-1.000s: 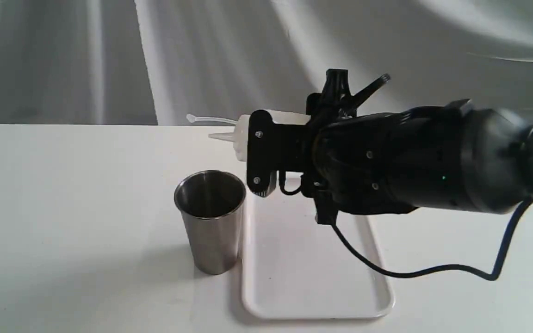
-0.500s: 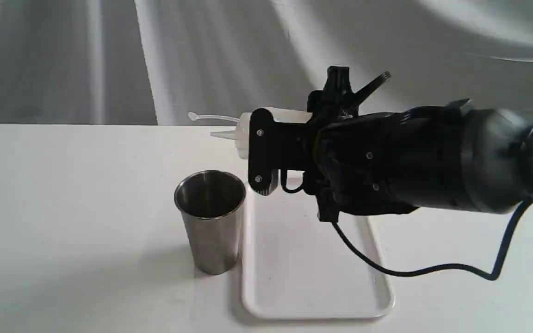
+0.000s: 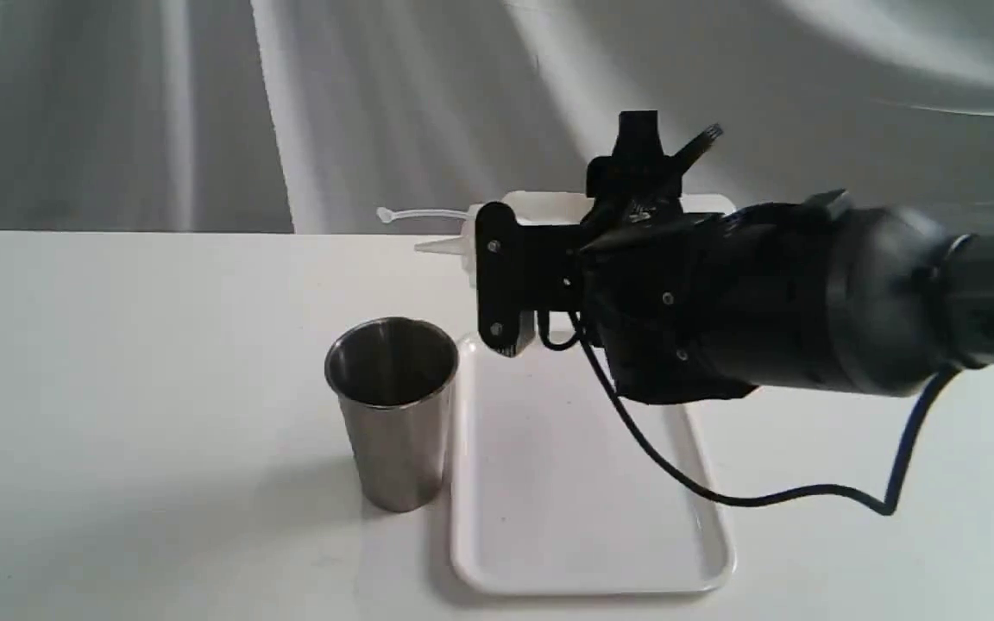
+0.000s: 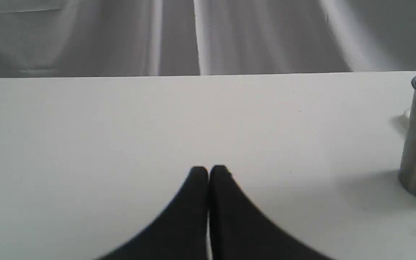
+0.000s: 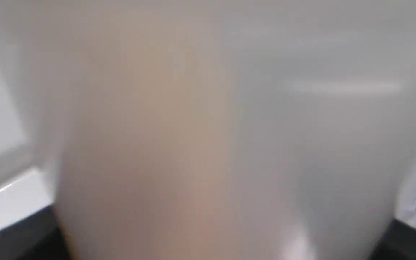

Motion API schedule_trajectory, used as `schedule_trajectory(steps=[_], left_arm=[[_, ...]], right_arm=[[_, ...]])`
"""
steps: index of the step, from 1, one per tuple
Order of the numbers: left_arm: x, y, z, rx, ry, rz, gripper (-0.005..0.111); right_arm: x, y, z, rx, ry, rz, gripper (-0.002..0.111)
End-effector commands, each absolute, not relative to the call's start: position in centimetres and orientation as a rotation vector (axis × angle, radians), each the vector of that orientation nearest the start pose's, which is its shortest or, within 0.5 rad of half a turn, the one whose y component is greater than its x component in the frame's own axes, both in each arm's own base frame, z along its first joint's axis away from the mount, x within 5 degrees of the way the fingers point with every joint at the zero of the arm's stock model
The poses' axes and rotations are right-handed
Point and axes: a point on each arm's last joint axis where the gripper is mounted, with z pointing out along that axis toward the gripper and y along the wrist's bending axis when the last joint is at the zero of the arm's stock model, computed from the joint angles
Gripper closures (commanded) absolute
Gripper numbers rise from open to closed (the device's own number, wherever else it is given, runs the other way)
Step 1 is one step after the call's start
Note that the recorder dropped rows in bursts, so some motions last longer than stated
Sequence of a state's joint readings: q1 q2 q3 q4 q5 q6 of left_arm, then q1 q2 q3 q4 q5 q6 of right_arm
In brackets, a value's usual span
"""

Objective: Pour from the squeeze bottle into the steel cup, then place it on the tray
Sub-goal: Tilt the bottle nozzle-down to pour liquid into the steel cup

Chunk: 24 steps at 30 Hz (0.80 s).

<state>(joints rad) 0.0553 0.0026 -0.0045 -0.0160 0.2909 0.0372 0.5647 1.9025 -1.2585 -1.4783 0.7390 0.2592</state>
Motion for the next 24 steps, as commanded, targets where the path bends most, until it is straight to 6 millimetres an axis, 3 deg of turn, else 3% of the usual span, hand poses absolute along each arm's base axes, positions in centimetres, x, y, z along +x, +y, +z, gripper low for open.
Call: schedule_trajectory(steps=[1,8,24], left_arm=[[5.47,0.22,18.75,-0.024,1.767,0.042,0.107],[5.47,0.22,18.75,-0.021,1.767,0.044,0.107],[5.47,0.22,18.75,-0.021,1.767,0.044,0.107]], right_arm=[[38.08,17.31,23.30,-1.421,1.686,-1.209,0.099],[38.23,17.88,23.20,-1.565,1.571,-1.302,0.099],[38.45,18.03,23.66,-1.609,1.467,-1.376,0.099]])
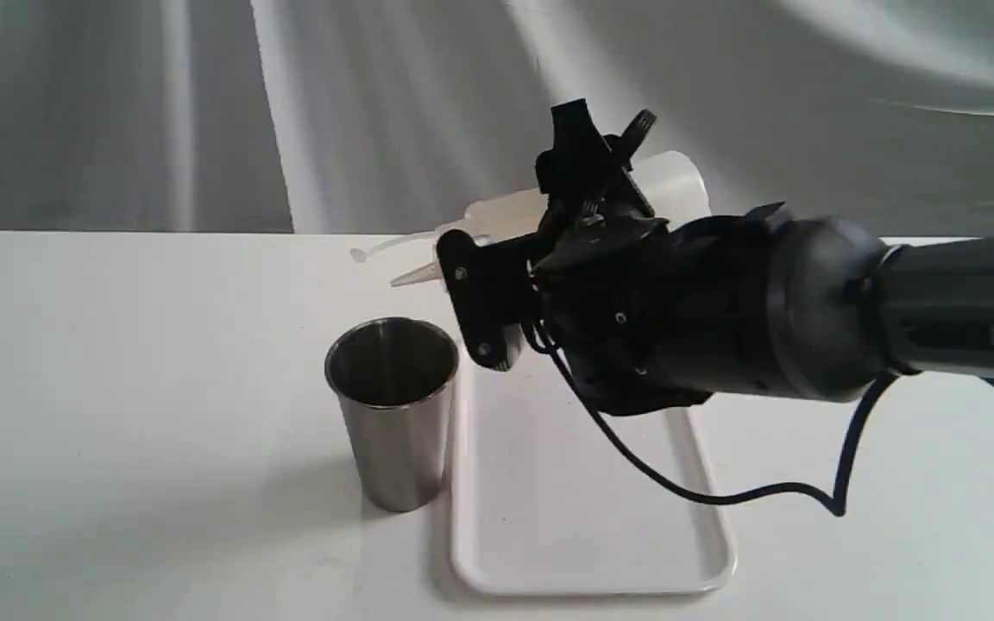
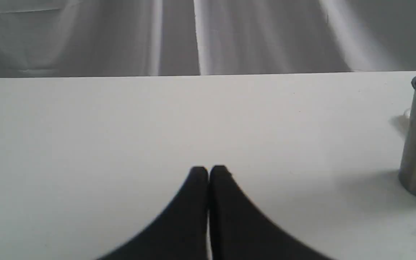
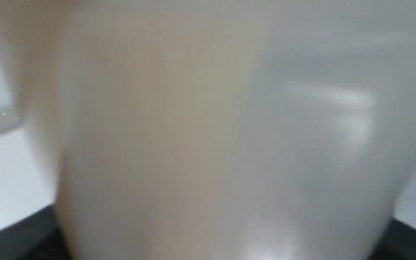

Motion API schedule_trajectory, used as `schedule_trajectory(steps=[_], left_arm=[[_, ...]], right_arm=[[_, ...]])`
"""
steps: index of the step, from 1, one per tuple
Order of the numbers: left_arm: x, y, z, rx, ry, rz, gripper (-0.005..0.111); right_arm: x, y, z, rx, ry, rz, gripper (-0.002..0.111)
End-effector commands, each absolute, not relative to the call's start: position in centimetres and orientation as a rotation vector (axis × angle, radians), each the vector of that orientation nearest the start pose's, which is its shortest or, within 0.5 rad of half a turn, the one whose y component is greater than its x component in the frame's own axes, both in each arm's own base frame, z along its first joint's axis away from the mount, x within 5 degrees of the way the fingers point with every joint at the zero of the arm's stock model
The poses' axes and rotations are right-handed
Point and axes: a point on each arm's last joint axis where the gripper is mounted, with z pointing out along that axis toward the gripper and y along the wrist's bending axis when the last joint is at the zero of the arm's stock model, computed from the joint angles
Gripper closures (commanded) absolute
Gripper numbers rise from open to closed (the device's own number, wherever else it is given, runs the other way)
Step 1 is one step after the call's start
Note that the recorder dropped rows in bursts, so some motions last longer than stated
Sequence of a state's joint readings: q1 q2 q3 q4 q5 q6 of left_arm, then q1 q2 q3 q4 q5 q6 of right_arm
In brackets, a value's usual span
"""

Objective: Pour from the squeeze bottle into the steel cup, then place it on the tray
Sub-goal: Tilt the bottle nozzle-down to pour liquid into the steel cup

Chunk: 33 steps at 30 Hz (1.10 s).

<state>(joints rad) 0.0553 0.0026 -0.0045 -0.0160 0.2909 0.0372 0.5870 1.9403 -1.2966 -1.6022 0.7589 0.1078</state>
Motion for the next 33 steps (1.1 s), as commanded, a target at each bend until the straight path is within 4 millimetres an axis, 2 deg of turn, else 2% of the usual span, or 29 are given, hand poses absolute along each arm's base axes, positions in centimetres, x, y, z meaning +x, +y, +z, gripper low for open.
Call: schedule_trajectory(steps=[1,14,33], left_arm=[[5.47,0.22,18.75,-0.021,1.767,0.044,0.107],[5.47,0.22,18.75,-0.021,1.767,0.044,0.107],[5.47,0.22,18.75,-0.020,1.767,0.045,0.107]], right_arm=[[38.46,18.04,23.69,-1.611,1.461,-1.379,0.099],[38.56,18.26,24.23,-1.665,1.342,-1.478,0.099],[38.36,18.69,24.31,-1.716,1.285,-1.515,0.099]])
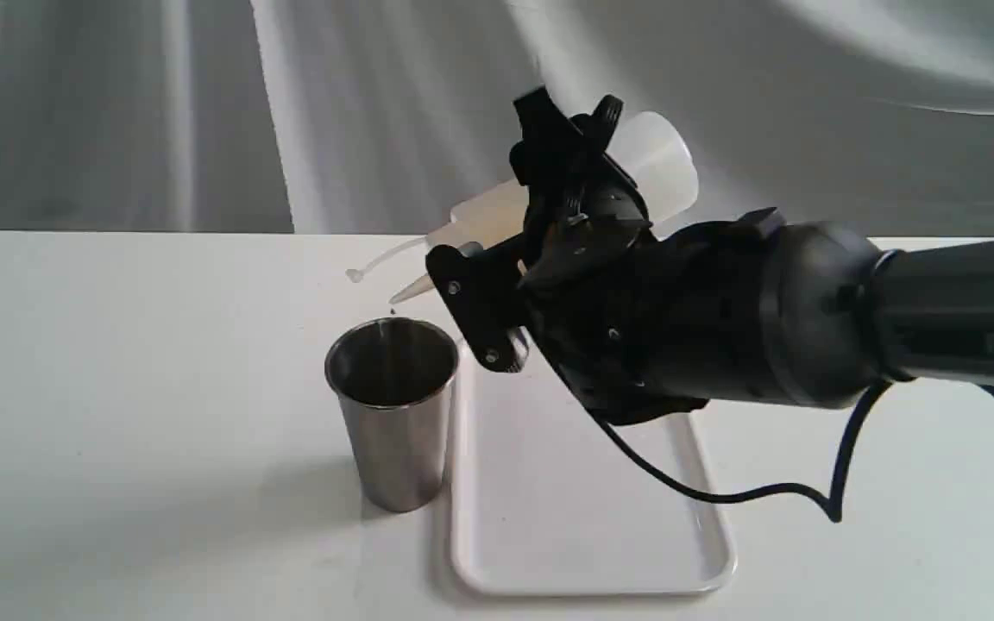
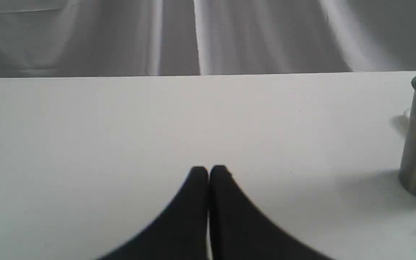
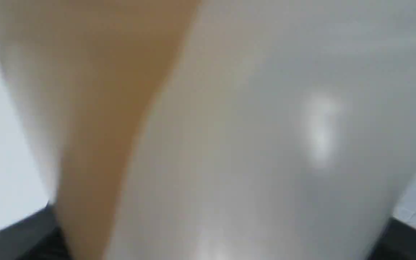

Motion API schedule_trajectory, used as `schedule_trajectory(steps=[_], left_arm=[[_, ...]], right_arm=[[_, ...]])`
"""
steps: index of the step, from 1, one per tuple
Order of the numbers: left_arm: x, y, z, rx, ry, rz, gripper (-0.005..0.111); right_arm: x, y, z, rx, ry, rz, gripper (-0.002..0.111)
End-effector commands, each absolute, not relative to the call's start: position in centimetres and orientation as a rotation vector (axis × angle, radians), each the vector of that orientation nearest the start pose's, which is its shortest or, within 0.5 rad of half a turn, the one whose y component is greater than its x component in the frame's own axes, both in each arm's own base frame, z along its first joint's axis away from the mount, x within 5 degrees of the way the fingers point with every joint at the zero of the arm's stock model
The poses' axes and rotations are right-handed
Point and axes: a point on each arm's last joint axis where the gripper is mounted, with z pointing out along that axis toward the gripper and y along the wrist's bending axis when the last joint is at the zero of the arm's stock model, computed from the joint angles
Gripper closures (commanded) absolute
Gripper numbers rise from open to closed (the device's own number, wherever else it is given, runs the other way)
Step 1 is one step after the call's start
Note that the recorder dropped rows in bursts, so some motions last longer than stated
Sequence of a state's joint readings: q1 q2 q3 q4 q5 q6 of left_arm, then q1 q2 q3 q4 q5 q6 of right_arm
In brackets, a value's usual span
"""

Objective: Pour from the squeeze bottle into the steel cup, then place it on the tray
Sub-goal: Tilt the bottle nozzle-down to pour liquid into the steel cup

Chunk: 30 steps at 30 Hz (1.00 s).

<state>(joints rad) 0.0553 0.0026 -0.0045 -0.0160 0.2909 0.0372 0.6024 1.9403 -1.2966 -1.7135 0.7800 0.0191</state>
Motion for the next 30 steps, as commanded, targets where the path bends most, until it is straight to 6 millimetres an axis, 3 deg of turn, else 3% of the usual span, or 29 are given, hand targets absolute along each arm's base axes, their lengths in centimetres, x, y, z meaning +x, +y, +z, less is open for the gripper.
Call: schedule_trajectory(steps=[1,30], left_arm=[[5.47,0.22,18.75,-0.020,1.767,0.045,0.107],[5.47,0.22,18.75,-0.020,1.767,0.045,0.107]], right_arm=[[38.36,18.69,24.31,-1.732,1.273,-1.525,0.099],[38.36,18.69,24.31,-1.835,1.190,-1.589,0.099]])
